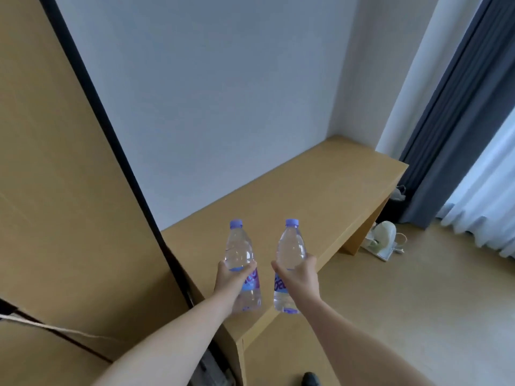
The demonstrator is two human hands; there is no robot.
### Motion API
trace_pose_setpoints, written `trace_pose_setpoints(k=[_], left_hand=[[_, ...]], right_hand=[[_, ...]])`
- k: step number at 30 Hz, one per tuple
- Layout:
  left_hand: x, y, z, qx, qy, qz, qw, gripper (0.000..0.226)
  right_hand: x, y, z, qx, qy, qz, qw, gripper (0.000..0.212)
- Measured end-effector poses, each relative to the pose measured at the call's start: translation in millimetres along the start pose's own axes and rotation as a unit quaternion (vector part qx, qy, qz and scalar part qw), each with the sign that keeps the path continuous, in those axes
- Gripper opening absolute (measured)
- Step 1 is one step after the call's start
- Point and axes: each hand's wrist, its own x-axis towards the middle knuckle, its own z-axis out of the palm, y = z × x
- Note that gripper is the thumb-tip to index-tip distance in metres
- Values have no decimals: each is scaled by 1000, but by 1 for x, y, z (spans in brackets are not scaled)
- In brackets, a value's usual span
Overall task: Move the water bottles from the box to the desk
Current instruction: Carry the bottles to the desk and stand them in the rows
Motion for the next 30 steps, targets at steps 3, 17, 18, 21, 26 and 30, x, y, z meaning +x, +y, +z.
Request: trace_pose_setpoints(k=[3,17,18,21,26,30], left_hand=[[32,10,4,-5,31,-9,999,55],[67,41,8,-166,92,-8,982,66],[68,43,4,-156,94,-4,983,72],[66,48,-6,-127,93,12,987,74],[67,41,-16,-125,84,50,987,75],[73,41,-16,-125,126,62,982,62]], right_hand=[[51,-11,4,21,-68,-1,997,64],[189,-64,31,-11,-419,40,907,63],[192,-68,35,-15,-434,31,900,65],[193,-81,46,-41,-466,-2,884,70],[189,-92,61,-67,-481,-46,873,68],[184,-97,71,-62,-488,-82,867,68]])
